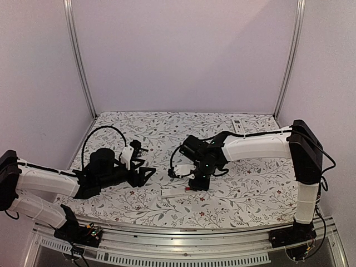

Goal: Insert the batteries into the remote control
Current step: Place the battery in the battery compartment, then load the battery into the battery compartment.

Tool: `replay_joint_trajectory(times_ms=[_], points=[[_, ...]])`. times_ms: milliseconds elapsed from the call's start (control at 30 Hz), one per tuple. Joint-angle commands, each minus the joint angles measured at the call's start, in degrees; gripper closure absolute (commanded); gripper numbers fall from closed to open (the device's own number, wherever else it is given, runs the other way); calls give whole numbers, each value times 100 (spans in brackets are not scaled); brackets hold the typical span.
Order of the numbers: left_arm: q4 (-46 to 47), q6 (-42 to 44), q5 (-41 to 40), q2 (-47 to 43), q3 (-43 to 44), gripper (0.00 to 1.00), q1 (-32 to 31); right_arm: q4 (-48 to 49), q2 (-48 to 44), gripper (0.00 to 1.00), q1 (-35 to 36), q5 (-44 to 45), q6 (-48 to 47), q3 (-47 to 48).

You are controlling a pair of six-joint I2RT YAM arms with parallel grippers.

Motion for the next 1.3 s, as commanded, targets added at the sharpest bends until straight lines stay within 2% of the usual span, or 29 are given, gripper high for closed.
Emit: replay_joint_trajectory(times_ms=[0, 367, 533, 733, 1267], points=[[52, 80, 101, -11, -23, 30, 94, -94, -31, 77, 38, -11, -52, 101], [121, -182, 127, -207, -197, 30, 158, 302, -228, 72, 39, -665, -216, 204], [26, -236, 39, -345, -277, 30, 179, 386, -41, 82, 38, -906, -358, 261], [-64, -223, -5, -414, -279, 29, 189, 436, 155, 90, 30, -804, -394, 194], [-122, -189, -9, -425, -252, 29, 199, 618, 106, 95, -3, -518, -476, -321]])
